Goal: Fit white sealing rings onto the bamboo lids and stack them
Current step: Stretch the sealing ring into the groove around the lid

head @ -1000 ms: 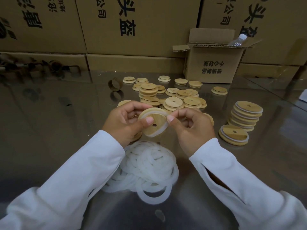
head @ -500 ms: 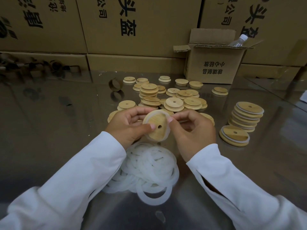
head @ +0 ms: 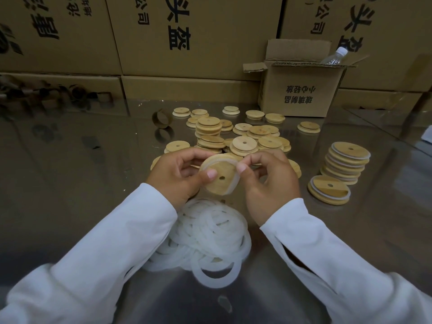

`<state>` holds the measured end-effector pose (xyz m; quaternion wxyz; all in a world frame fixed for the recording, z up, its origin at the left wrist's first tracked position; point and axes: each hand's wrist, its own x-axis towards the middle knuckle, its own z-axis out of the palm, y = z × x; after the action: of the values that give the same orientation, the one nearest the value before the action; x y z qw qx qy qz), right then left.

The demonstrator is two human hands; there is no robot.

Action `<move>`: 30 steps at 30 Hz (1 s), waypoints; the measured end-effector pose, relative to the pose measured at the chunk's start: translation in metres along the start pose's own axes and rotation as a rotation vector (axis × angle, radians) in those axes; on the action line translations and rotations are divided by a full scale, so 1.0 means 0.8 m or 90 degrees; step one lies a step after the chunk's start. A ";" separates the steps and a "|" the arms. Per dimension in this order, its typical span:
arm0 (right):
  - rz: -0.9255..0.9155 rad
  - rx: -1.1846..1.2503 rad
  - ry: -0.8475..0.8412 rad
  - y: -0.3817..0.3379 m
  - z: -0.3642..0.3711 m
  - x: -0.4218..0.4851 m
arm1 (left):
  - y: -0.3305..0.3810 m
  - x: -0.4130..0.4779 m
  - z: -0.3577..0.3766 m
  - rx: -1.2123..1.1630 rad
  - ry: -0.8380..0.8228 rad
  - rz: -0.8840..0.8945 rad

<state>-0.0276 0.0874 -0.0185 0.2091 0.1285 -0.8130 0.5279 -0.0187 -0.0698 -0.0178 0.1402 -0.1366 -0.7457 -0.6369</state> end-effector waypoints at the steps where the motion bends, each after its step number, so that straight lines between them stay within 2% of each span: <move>1: 0.007 0.001 -0.001 0.000 0.000 0.001 | 0.001 0.000 -0.001 0.023 -0.001 0.016; 6: 0.038 0.012 -0.002 0.001 -0.002 0.005 | 0.003 0.000 -0.003 0.043 0.004 0.034; 21: -0.001 -0.023 -0.035 0.002 0.001 -0.001 | 0.008 -0.001 -0.006 0.060 0.032 0.063; 30: 0.027 -0.007 -0.052 -0.002 -0.001 -0.001 | 0.005 0.002 -0.008 0.021 0.042 0.045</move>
<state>-0.0258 0.0874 -0.0176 0.1650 0.1315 -0.8264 0.5220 -0.0183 -0.0756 -0.0125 0.1893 -0.1396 -0.7460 -0.6231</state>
